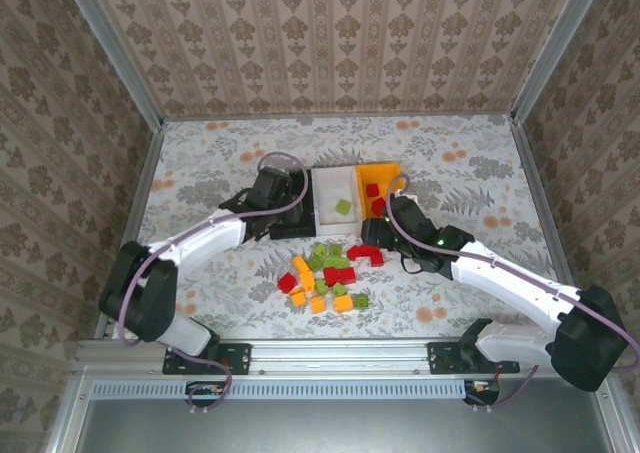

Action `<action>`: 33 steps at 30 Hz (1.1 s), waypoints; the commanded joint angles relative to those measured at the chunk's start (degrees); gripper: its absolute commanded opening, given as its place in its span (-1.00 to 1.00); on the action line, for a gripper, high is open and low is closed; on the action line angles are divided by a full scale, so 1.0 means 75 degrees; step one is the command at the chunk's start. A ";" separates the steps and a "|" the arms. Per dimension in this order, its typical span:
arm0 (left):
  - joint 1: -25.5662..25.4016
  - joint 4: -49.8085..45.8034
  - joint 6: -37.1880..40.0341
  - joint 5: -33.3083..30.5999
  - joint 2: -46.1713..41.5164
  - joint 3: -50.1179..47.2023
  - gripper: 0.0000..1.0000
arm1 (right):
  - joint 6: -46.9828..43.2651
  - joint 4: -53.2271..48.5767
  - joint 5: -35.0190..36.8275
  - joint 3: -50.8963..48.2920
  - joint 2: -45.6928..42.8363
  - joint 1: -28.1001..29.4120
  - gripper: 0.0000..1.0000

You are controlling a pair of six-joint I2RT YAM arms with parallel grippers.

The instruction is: Sort the legos into containers by color

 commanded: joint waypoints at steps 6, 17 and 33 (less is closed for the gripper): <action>-0.0213 -0.0402 -0.0036 -0.0001 -0.1022 0.0070 0.49 | 0.0089 -0.0444 0.0093 -0.0430 -0.0671 -0.0012 0.62; -0.1157 -0.1661 -0.0910 0.0377 -0.3812 -0.2465 0.78 | 0.0095 -0.0259 0.0035 -0.0524 -0.0699 -0.0010 0.63; -0.1676 -0.0969 -0.1003 0.1094 -0.3410 -0.3772 0.71 | 0.0123 -0.0307 0.0072 -0.0559 -0.0793 -0.0009 0.63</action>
